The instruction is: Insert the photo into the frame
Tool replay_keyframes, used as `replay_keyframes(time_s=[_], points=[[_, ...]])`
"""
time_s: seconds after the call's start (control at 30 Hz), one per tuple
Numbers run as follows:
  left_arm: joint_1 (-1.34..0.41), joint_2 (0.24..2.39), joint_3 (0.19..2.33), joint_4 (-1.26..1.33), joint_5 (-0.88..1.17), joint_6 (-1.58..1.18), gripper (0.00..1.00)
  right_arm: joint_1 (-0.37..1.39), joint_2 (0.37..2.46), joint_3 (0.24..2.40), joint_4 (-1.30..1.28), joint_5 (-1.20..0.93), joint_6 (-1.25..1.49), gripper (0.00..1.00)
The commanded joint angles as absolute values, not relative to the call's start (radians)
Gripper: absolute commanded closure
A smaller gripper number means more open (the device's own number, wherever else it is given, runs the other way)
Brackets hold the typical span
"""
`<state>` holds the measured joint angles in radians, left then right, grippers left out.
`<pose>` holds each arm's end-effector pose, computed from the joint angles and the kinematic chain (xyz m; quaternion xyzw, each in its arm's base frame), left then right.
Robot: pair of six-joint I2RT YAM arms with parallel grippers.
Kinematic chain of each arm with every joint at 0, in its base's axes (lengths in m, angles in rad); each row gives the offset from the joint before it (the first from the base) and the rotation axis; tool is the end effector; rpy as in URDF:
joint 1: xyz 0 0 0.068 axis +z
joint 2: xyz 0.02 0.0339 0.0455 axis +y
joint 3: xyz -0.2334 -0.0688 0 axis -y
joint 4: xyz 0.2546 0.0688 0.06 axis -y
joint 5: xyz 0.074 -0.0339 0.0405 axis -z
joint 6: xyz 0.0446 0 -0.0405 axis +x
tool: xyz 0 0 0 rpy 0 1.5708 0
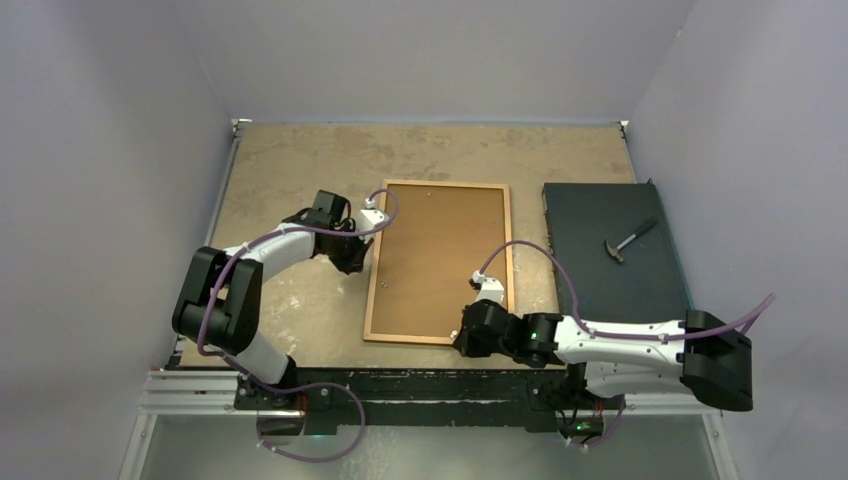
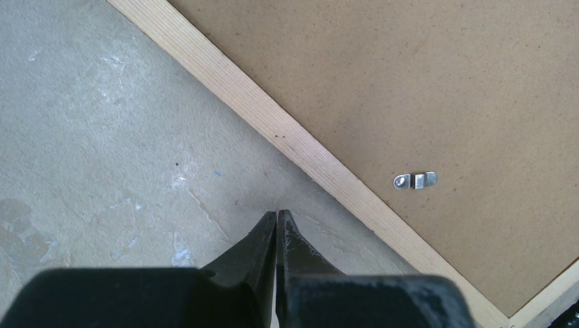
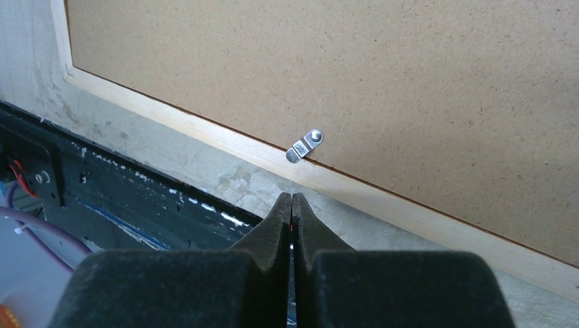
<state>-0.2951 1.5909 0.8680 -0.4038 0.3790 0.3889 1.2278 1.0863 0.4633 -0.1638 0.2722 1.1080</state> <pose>0.2869 -0.1045 0.1192 0.3604 0.8886 -0.1734 0.2247 0.0905 0.2179 0.1374 -0.0031 0.9171 0.2990 0.2638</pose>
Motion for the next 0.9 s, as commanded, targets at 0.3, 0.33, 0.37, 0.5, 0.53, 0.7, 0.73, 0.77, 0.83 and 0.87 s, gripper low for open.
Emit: replay_keyframes(time_s=[0.3,0.33,0.37,0.5,0.53,0.7,0.73,0.77,0.83,0.87], points=[[-0.302,1.585,0.861,-0.368,0.387,0.405,1.0,1.193,1.049,0.455,-0.163,0.316,1.105,1.0],[-0.303,1.583,0.859,-0.366,0.386,0.405,1.0,1.186,1.046,0.453,-0.157,0.308,1.102,1.0],[-0.304,1.583,0.856,-0.364,0.385,0.405,1.0,1.182,1.044,0.454,-0.157,0.307,1.1,1.0],[-0.305,1.585,0.853,-0.358,0.384,0.401,1.0,1.172,1.05,0.458,-0.154,0.3,1.094,1.0],[-0.305,1.585,0.852,-0.357,0.384,0.402,1.0,1.171,1.055,0.458,-0.152,0.297,1.094,1.0],[-0.307,1.583,0.852,-0.359,0.382,0.403,1.0,1.17,1.071,0.451,-0.14,0.287,1.096,1.0],[-0.307,1.584,0.853,-0.359,0.381,0.403,1.0,1.17,1.073,0.45,-0.137,0.286,1.096,1.0],[-0.308,1.587,0.852,-0.357,0.382,0.403,1.0,1.169,1.078,0.446,-0.135,0.284,1.096,1.0],[-0.31,1.59,0.853,-0.356,0.382,0.4,1.0,1.167,1.082,0.441,-0.129,0.281,1.096,1.0],[-0.31,1.591,0.852,-0.355,0.382,0.4,1.0,1.168,1.084,0.438,-0.126,0.279,1.097,1.0]])
